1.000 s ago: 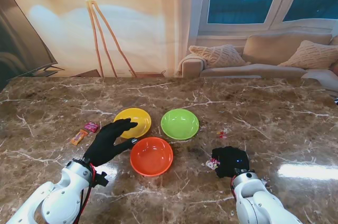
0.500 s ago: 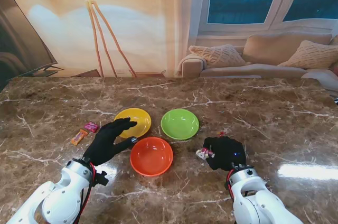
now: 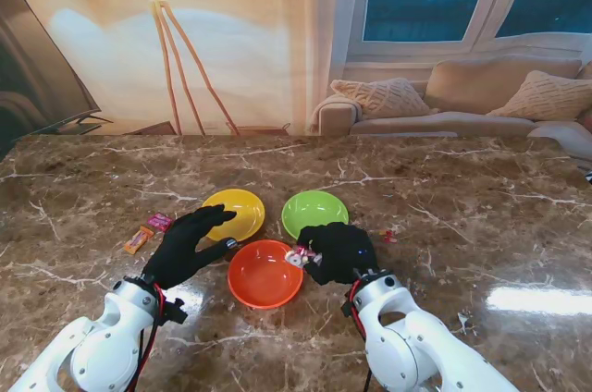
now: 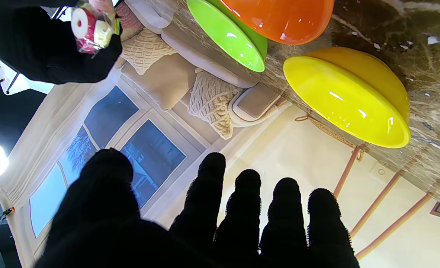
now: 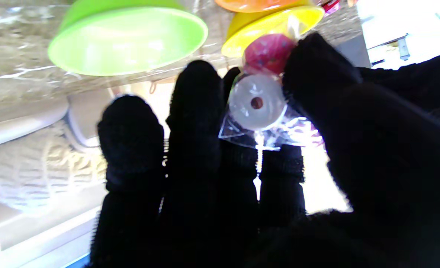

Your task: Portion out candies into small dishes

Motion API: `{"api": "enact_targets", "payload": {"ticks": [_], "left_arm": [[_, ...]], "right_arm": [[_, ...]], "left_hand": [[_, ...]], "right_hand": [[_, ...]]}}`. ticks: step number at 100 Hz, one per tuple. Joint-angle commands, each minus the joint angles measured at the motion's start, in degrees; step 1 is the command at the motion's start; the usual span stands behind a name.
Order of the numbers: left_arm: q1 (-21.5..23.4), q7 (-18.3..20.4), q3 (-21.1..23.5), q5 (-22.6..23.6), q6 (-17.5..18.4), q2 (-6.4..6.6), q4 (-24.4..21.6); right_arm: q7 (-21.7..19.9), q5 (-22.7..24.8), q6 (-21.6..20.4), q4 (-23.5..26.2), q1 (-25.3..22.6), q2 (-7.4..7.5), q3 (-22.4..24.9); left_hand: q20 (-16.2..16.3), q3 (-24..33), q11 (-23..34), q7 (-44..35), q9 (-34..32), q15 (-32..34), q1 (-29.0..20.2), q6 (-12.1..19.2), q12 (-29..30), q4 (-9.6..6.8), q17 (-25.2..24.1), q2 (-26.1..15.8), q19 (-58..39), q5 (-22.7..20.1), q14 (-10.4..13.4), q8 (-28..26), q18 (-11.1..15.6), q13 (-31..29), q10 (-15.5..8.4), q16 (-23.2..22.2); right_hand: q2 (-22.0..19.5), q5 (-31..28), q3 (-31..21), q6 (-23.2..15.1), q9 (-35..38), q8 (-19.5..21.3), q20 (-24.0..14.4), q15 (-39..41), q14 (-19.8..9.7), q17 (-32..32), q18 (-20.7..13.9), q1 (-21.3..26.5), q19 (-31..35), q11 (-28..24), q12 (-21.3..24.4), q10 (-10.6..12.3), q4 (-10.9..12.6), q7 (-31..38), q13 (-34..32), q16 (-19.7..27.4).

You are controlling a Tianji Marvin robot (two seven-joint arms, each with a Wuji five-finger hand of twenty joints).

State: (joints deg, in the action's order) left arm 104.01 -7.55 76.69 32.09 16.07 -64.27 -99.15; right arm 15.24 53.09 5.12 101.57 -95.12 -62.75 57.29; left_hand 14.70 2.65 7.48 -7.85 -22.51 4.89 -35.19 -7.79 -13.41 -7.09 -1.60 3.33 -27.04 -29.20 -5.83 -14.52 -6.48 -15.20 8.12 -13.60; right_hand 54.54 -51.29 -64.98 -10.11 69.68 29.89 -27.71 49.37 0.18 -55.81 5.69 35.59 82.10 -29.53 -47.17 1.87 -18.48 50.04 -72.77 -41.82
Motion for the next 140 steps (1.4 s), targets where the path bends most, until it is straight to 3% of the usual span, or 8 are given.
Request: {"api": "enact_targets", "payload": {"ticks": [1, 56, 73, 78, 83, 85, 107, 140], "left_arm": [[0.4, -0.1, 0.0, 0.0, -0.3, -0.11, -0.2], [0.6, 0.5, 0.3, -0.3, -0.6, -0.04, -0.3], [0.5, 0.7, 0.4, -0.5, -0.6, -0.01, -0.3], [0.5, 0.8, 0.4, -0.6, -0.6, 0.0, -0.2], [0.5, 0.9, 0.4, -0.6, -0.7, 0.0, -0.2], [0.5, 0.9, 0.4, -0.6, -0.7, 0.0, -0.2], [0.4, 0.9, 0.4, -0.7, -0.6, 0.0, -0.2], [0.5, 0.8, 0.4, -0.4, -0.6, 0.01, -0.1]], "right_arm": [[-1.4, -0.3, -0.1, -1.1, 0.9, -0.86, -1.1], [-0.9, -5.9, 1.6, -11.9, 12.4, -2.61, -12.5], [-2.8, -5.9, 2.3, -12.6, 13.6, -2.39, -13.8], [-4.3, -5.2, 2.8, -11.5, 13.1, -1.94, -13.4], [-5.2, -4.3, 3.1, -10.7, 12.8, -1.61, -13.1], [-5.3, -4.1, 3.2, -10.5, 12.6, -1.53, -13.0], [-6.3, -2.1, 3.5, -8.4, 11.0, -0.94, -11.4], [-6.3, 4.2, 2.6, -1.2, 4.1, 0.19, -0.4]], "left_hand": [[-0.6, -1.3, -0.7, 0.2, -0.1, -0.3, 1.6, 0.1, 0.7, -0.58, -0.8, -1.9, 1.2, -0.7, 0.1, -0.5, 0.3, -0.4, 0.1, 0.5], [-0.7, -1.3, -0.7, 0.3, -0.2, -0.3, 1.5, -0.2, 0.7, -0.55, -0.8, -2.0, 1.3, -1.0, 0.1, -0.4, 0.4, -0.5, 0.1, 0.5], [-0.6, -1.3, -0.7, 0.4, -0.3, -0.2, 1.5, 0.0, 0.7, -0.56, -0.7, -1.9, 1.1, -0.9, -0.2, -0.4, 0.5, -0.6, 0.3, 0.5], [-0.6, -1.3, -0.7, 0.4, -0.3, -0.2, 1.5, -0.1, 0.7, -0.57, -0.7, -2.0, 1.1, -0.8, -0.1, -0.3, 0.5, -0.6, 0.3, 0.5], [-0.6, -1.3, -0.8, 0.4, -0.2, -0.2, 1.5, -0.1, 0.7, -0.56, -0.8, -1.9, 1.1, -0.9, 0.0, -0.3, 0.5, -0.6, 0.3, 0.5], [-0.6, -1.3, -0.8, 0.4, -0.2, -0.2, 1.6, -0.1, 0.7, -0.55, -0.8, -2.0, 1.1, -0.8, 0.0, -0.3, 0.5, -0.5, 0.3, 0.5], [-0.7, -1.3, -0.8, 0.4, -0.2, -0.2, 1.6, 0.0, 0.7, -0.55, -0.8, -2.0, 1.2, -0.7, -0.1, -0.3, 0.2, -0.5, 0.2, 0.5], [-0.9, -1.3, -0.9, 0.3, -0.1, -0.3, 1.5, 0.1, 0.7, -0.55, -1.0, -2.0, 1.4, -0.7, 0.0, -0.4, 0.2, -0.4, 0.2, 0.5]], "right_hand": [[-6.1, -3.3, -6.3, -4.3, 2.2, 2.6, -1.2, 1.5, 0.1, 0.2, -0.8, 1.7, 2.7, -1.9, -1.7, 1.5, 2.1, 5.7, -0.9, -1.1], [-7.1, -2.3, -5.7, -3.9, 1.5, 0.6, -1.5, 2.7, -0.5, 1.6, -1.1, 0.3, 3.9, -1.4, -1.5, 1.9, 1.9, 4.7, 1.2, -2.1], [-8.5, 4.0, -0.6, -1.2, -4.4, -4.1, -0.9, -1.9, -0.6, 7.1, -1.7, -1.8, 0.5, 3.2, 0.9, 1.3, 1.6, 0.8, 7.9, -0.1], [-8.3, 5.3, -0.4, 1.7, -9.4, -2.5, -2.6, -5.6, -0.5, 11.1, -1.9, -4.5, -2.8, 5.0, 3.9, 1.1, 3.0, -9.0, 12.3, 0.7], [-9.2, 5.1, -0.8, 4.1, -13.4, 3.0, -4.2, -7.1, -0.6, 13.8, -2.0, -7.8, -4.7, 5.3, 10.3, 1.0, 9.4, -19.6, 15.7, 0.9], [-9.2, 5.9, -0.8, 4.6, -14.8, 3.5, -4.2, -7.6, -0.6, 15.0, -1.9, -8.5, -5.3, 5.8, 11.0, 0.9, 10.2, -21.0, 16.9, 1.0], [-9.9, 13.1, 2.8, 8.0, -24.5, 2.2, -5.1, -15.3, -0.2, 24.0, -1.5, -13.6, -12.4, 9.1, 14.8, -0.3, 10.1, -28.9, 27.4, 4.8], [-11.8, 12.0, 3.8, 7.4, -22.7, 2.4, -5.1, -15.5, -0.7, 24.4, -0.9, -14.1, -14.8, 7.8, 15.2, 0.2, 10.4, -28.2, 25.9, 5.6]]}}
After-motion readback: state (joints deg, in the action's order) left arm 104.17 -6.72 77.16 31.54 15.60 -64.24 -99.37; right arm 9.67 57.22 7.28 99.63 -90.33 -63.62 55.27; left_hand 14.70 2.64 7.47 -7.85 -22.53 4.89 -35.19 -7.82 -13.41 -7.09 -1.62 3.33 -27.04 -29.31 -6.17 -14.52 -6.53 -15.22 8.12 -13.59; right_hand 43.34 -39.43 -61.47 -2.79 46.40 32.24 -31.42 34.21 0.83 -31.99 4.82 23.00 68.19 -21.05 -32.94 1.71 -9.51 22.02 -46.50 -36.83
